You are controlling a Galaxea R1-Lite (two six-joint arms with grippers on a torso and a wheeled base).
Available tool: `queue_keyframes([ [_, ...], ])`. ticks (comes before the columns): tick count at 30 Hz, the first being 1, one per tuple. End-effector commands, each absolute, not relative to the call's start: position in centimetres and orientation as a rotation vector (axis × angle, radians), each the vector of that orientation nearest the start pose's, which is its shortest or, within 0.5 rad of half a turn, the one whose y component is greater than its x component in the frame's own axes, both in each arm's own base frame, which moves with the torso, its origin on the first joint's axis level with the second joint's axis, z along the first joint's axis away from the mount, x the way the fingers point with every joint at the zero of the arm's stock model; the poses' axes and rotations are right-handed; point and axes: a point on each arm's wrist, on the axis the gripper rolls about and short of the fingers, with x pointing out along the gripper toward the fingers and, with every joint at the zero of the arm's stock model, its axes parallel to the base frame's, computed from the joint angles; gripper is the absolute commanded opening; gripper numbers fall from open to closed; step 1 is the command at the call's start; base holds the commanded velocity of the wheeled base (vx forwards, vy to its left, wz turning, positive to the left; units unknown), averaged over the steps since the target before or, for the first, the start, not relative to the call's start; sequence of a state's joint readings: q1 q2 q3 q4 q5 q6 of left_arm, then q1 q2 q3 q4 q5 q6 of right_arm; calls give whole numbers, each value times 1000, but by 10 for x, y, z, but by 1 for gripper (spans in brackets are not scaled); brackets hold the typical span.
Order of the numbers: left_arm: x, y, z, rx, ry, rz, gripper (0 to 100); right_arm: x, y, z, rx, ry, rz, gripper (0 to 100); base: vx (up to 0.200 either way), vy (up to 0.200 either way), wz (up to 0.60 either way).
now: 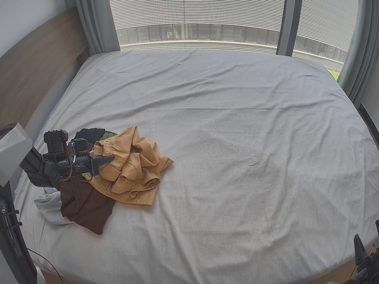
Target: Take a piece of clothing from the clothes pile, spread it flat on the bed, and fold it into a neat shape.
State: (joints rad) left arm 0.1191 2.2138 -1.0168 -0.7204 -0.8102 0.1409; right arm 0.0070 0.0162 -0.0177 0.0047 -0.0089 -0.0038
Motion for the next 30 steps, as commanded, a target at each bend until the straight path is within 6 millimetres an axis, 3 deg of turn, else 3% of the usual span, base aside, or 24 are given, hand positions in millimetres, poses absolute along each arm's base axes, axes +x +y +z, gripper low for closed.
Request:
queue_keyframes([
  [1, 395, 26, 64, -93, 380, -715, 0, -23, 0, 76, -5, 2, -2, 100, 0, 0, 0],
  [8, 394, 17, 68, -167, 387, -720, 0, -23, 0, 76, -5, 2, -2, 100, 0, 0, 0],
  [17, 370, -16, 113, -484, 364, -740, 0, -23, 0, 76, -5, 2, -2, 100, 0, 0, 0],
  [30, 366, -36, 118, -552, 284, -717, 0, -23, 0, 76, -5, 2, -2, 100, 0, 0, 0],
])
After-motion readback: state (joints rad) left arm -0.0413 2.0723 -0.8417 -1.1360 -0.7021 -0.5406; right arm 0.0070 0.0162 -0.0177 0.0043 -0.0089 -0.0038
